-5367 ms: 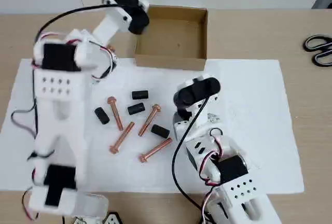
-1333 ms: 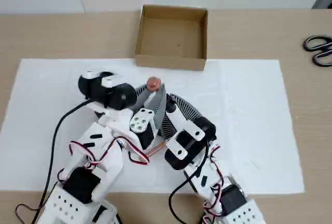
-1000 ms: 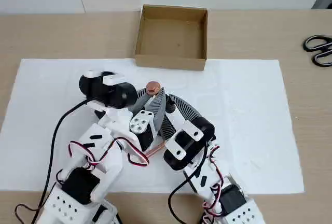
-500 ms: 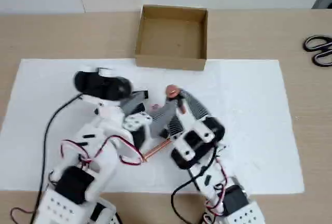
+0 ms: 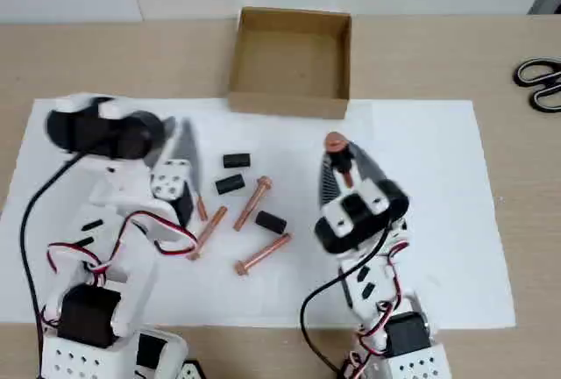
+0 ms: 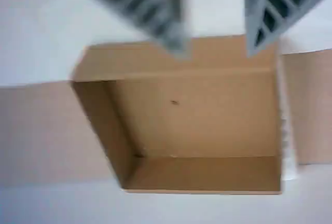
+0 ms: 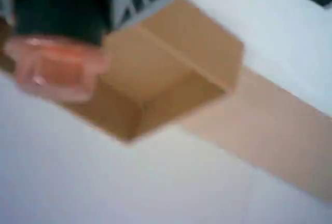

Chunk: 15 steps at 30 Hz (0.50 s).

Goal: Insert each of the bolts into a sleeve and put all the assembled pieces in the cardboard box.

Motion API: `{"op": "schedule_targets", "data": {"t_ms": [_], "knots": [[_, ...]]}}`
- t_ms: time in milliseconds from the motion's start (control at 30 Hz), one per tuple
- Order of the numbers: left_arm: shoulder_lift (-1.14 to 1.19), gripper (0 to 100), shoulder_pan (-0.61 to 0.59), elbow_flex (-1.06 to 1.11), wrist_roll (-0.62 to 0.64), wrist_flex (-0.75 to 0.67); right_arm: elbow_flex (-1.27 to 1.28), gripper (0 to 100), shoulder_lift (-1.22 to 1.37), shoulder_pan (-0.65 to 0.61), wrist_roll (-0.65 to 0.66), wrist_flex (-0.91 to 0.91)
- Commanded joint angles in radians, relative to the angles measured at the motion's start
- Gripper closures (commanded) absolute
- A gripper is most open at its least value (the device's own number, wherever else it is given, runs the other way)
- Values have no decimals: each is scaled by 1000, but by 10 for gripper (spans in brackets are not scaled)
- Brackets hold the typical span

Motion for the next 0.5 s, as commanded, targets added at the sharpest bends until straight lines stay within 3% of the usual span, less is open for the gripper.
{"op": "schedule_targets", "data": {"t_ms": [0, 233, 467], "knots": [[-5, 995, -71, -33, -11, 3, -81, 994, -8, 97, -97, 79], [-5, 994, -180, 101, -8, -3, -356, 993, 145, 140, -133, 283], [-21, 994, -184, 166, -5, -18, -758, 994, 740, 142, -133, 318]]}}
